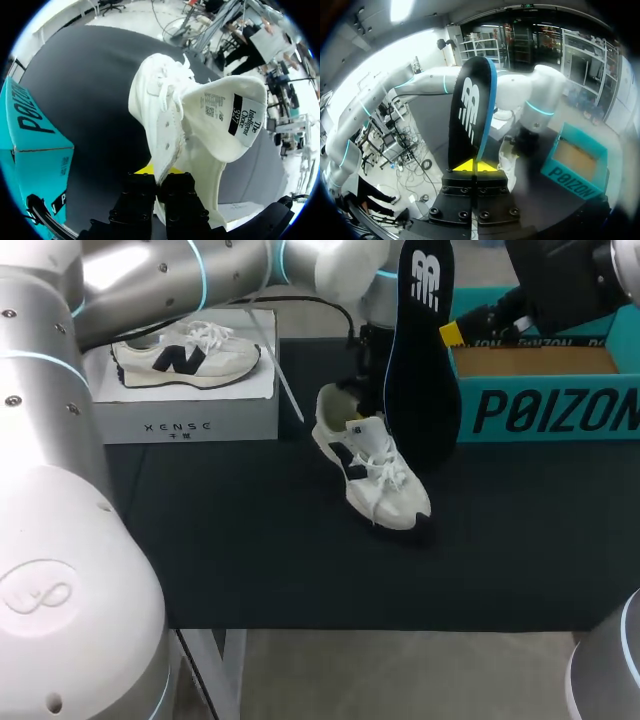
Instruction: Take the shoe out of the shoebox, open the shoe tongue, remove and reinsert the insole, then place the shoe into the shoebox
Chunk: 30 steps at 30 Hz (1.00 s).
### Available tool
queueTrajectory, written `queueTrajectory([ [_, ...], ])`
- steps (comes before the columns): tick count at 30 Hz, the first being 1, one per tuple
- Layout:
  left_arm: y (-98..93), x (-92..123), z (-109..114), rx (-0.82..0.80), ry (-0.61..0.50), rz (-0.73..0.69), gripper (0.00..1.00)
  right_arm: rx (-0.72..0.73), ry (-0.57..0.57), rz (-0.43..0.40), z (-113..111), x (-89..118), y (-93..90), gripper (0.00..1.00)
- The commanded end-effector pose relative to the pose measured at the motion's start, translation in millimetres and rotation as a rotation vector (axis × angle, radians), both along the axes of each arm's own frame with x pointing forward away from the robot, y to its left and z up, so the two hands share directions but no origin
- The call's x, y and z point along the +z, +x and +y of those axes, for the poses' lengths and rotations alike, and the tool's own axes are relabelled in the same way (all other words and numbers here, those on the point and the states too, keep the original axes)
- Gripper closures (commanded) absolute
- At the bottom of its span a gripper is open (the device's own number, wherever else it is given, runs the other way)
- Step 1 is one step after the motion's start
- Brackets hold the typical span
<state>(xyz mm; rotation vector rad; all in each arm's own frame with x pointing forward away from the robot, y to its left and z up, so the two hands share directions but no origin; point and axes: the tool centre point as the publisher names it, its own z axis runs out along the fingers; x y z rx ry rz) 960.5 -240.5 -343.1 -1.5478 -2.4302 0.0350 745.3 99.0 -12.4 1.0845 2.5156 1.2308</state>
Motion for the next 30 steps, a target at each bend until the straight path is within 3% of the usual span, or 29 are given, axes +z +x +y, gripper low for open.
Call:
queueTrajectory([
  [1,9.8,-4.5,-11.5,-0.066,0.032,0.068,1.00,-0.002,-0.003,0.003,2.1,-0.2,2.2,1.00],
  [18,7.0,-13.2,-38.4,-0.288,0.024,0.035,1.00,-0.002,-0.003,0.003,2.1,-0.2,2.2,1.00],
  [30,3.7,-16.8,-38.6,-0.410,0.055,0.017,1.00,-0.002,-0.003,0.003,2.1,-0.2,2.2,1.00],
])
